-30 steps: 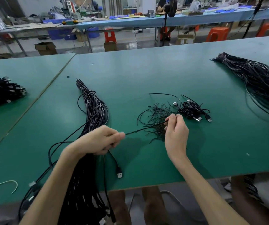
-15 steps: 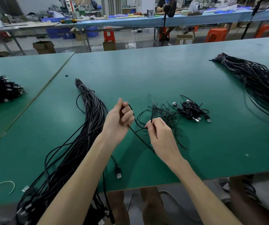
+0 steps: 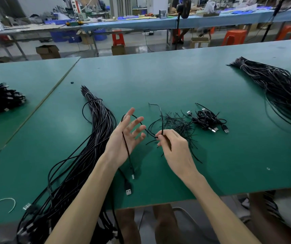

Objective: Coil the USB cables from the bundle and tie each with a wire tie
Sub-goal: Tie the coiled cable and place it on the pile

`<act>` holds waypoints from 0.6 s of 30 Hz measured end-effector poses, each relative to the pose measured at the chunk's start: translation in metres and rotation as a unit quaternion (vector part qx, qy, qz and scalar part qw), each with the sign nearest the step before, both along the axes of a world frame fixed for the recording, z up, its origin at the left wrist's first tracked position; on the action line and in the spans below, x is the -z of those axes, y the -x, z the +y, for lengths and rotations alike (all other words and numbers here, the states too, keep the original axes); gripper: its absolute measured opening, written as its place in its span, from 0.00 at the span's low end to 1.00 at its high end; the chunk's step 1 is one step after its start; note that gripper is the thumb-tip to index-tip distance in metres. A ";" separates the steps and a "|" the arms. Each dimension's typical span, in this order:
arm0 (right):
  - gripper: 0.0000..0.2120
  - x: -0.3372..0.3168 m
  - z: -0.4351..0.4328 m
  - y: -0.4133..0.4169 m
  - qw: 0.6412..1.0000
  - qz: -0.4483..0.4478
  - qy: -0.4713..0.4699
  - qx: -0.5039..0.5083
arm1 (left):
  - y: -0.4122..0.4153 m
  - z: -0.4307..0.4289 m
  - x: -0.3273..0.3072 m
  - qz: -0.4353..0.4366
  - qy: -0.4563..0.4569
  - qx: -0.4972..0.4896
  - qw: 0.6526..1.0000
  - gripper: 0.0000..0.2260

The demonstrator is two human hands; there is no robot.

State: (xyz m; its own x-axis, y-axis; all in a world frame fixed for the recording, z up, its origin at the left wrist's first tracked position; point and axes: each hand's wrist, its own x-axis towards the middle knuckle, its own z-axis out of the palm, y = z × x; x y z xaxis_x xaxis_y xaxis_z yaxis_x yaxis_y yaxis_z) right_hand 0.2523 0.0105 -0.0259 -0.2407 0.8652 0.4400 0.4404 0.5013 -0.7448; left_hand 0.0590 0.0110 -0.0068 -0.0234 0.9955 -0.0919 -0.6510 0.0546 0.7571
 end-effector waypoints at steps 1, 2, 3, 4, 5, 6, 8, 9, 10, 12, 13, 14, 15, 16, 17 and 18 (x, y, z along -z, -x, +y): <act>0.07 0.000 0.000 0.000 1.000 0.001 -0.001 0.006 | 0.000 -0.001 -0.001 -0.022 0.004 0.004 1.000 0.20; 0.07 0.000 0.001 0.000 1.000 -0.001 -0.002 0.012 | 0.000 -0.001 -0.002 -0.042 0.009 0.007 0.999 0.21; 0.08 0.001 0.001 0.000 1.000 -0.005 -0.003 0.019 | 0.000 -0.001 -0.002 -0.057 0.016 0.007 0.998 0.22; 0.09 0.002 0.001 0.000 1.000 -0.011 -0.002 0.024 | -0.001 -0.002 -0.002 -0.066 0.021 0.004 0.998 0.21; 0.10 0.002 0.001 0.001 1.000 -0.018 0.000 0.026 | -0.002 -0.001 -0.001 -0.074 0.025 -0.004 0.997 0.19; 0.12 0.002 0.001 0.001 0.999 -0.026 0.004 0.024 | -0.003 -0.001 0.000 -0.087 0.024 -0.014 0.996 0.17; 0.18 0.001 0.001 0.002 0.998 -0.053 0.022 0.013 | -0.001 -0.001 -0.001 -0.139 0.020 -0.035 0.989 0.17; 0.23 0.001 0.000 0.003 0.996 -0.079 0.032 0.007 | 0.000 -0.001 -0.002 -0.172 0.016 -0.049 0.984 0.18; 0.30 0.000 -0.001 0.004 0.993 -0.111 0.036 0.004 | 0.002 -0.001 -0.002 -0.203 0.009 -0.067 0.977 0.18; 0.38 -0.003 -0.004 0.006 0.986 -0.169 0.010 0.003 | 0.008 0.001 -0.002 -0.253 -0.005 -0.111 0.961 0.20; 0.39 -0.004 -0.005 0.007 0.983 -0.185 -0.013 0.002 | 0.011 0.001 -0.003 -0.270 -0.015 -0.130 0.954 0.20; 0.39 -0.004 -0.007 0.007 0.981 -0.191 -0.036 -0.005 | 0.013 0.002 -0.003 -0.279 -0.025 -0.144 0.949 0.21; 0.37 -0.005 -0.009 0.007 0.980 -0.190 -0.056 -0.021 | 0.015 0.003 -0.003 -0.282 -0.036 -0.153 0.946 0.22; 0.35 -0.005 -0.011 0.007 0.979 -0.186 -0.071 -0.046 | 0.015 0.004 -0.002 -0.280 -0.044 -0.158 0.946 0.23; 0.33 -0.006 -0.013 0.007 0.977 -0.184 -0.082 -0.074 | 0.015 0.005 -0.002 -0.276 -0.050 -0.158 0.947 0.23; 0.32 -0.005 -0.015 0.006 0.974 -0.185 -0.092 -0.098 | 0.014 0.006 -0.001 -0.270 -0.054 -0.156 0.949 0.23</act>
State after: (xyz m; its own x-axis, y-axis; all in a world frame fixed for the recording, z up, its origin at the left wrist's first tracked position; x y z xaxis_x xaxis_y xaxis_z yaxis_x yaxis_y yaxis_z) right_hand 0.2460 -0.0048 -0.0205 -0.5648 0.7013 0.4350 0.5431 0.7127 -0.4440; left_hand 0.0451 0.0174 -0.0055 -0.2961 0.9524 -0.0717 -0.9175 -0.2628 0.2985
